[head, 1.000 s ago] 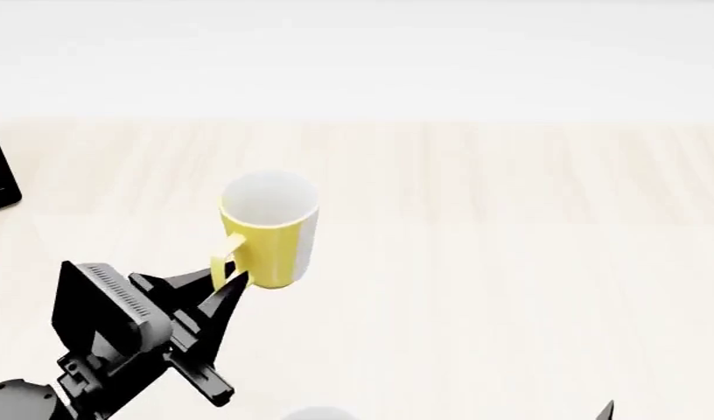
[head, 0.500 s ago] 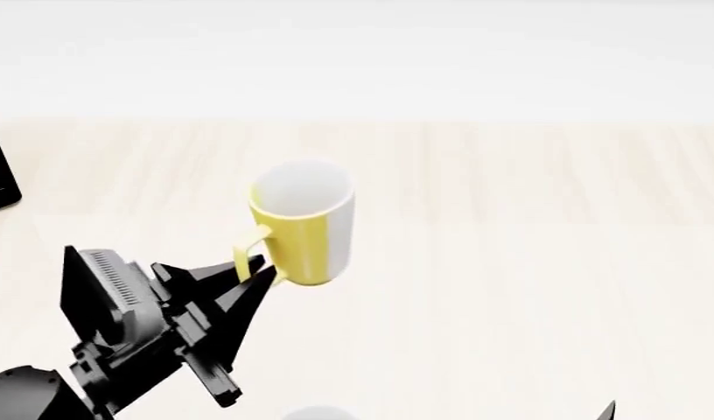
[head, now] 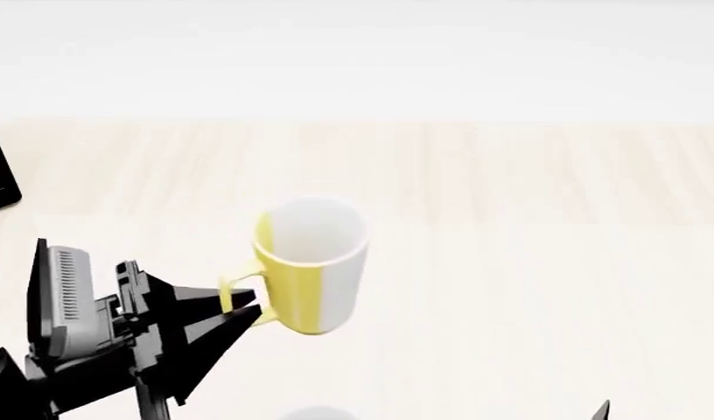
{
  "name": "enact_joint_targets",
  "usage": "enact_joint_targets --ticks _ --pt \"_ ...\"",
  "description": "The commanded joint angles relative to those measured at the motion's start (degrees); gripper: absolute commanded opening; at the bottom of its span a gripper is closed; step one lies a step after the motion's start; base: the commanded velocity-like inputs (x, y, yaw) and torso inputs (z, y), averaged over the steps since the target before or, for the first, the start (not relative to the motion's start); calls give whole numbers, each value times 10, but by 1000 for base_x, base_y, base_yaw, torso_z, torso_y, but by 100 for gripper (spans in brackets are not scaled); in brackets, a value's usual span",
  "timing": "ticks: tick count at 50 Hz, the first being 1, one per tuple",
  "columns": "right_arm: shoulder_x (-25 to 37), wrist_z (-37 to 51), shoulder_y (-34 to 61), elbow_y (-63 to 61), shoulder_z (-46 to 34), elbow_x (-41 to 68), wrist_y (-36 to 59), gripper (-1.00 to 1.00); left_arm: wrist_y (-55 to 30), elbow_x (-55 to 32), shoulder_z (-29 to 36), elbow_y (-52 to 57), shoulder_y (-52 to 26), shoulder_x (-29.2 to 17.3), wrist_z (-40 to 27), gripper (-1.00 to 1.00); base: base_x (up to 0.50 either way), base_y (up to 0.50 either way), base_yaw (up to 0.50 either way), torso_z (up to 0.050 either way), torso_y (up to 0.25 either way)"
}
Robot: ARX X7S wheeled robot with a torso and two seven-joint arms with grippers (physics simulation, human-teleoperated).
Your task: Put the yellow and white mug to the front of the white mug.
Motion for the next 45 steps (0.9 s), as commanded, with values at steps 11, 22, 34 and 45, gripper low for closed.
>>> enact_joint_targets --ticks 11,22,34,45 --pt "4 4 0 1 -6 1 0 100 14 -14 -17 -27 -21 7 -3 -100 0 0 0 0 0" --pt "6 6 -1 0 -7 2 0 100 29 -5 -9 -36 -17 19 -4 -100 0 0 0 0 1" --pt "8 8 -3 -4 -7 5 0 100 37 12 7 -39 -18 30 -10 -100 0 0 0 0 0" --pt "10 10 -3 -5 -8 7 1 100 59 36 17 -75 -23 37 -15 -100 0 0 0 0 0"
